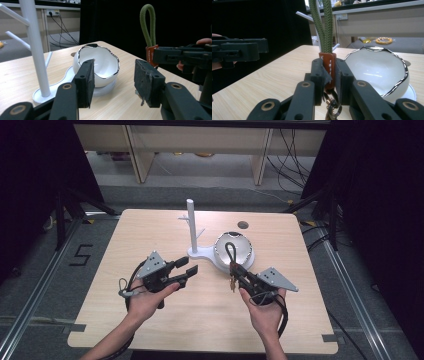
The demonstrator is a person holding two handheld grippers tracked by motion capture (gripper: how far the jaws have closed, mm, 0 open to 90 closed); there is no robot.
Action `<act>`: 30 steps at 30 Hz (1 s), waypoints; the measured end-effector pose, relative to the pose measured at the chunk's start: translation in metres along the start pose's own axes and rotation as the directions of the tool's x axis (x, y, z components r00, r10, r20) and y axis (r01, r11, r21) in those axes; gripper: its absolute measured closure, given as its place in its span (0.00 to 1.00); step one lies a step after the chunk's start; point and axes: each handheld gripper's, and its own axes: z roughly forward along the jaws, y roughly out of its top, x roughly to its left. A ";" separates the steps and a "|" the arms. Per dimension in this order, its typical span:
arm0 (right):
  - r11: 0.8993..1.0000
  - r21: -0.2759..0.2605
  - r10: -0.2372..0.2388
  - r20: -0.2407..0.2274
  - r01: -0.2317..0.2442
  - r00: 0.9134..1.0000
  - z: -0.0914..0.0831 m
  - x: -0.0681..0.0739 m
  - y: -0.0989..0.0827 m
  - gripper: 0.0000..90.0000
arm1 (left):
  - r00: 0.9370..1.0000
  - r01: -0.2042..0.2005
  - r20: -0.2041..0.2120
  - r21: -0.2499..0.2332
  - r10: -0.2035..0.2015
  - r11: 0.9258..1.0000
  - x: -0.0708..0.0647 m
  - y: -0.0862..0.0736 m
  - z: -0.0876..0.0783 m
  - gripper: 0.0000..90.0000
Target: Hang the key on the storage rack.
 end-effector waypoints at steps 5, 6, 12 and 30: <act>1.000 0.003 -0.018 -0.004 0.018 1.000 0.003 0.003 -0.001 0.88 | 1.000 -0.003 0.018 -0.013 0.003 1.000 -0.003 0.003 0.005 0.57; 1.000 -0.006 -0.026 -0.013 0.026 1.000 0.004 0.003 -0.001 0.88 | 1.000 -0.002 0.020 -0.013 0.003 1.000 -0.004 0.004 0.006 0.57; 1.000 -0.003 -0.011 -0.026 0.011 1.000 0.006 0.008 -0.001 0.88 | 0.999 0.002 0.046 -0.009 -0.002 1.000 -0.010 0.008 0.013 0.60; 1.000 -0.006 -0.029 -0.037 0.028 0.999 0.015 0.018 -0.004 0.88 | 0.996 0.028 0.088 -0.016 -0.027 0.999 -0.023 0.016 0.032 0.63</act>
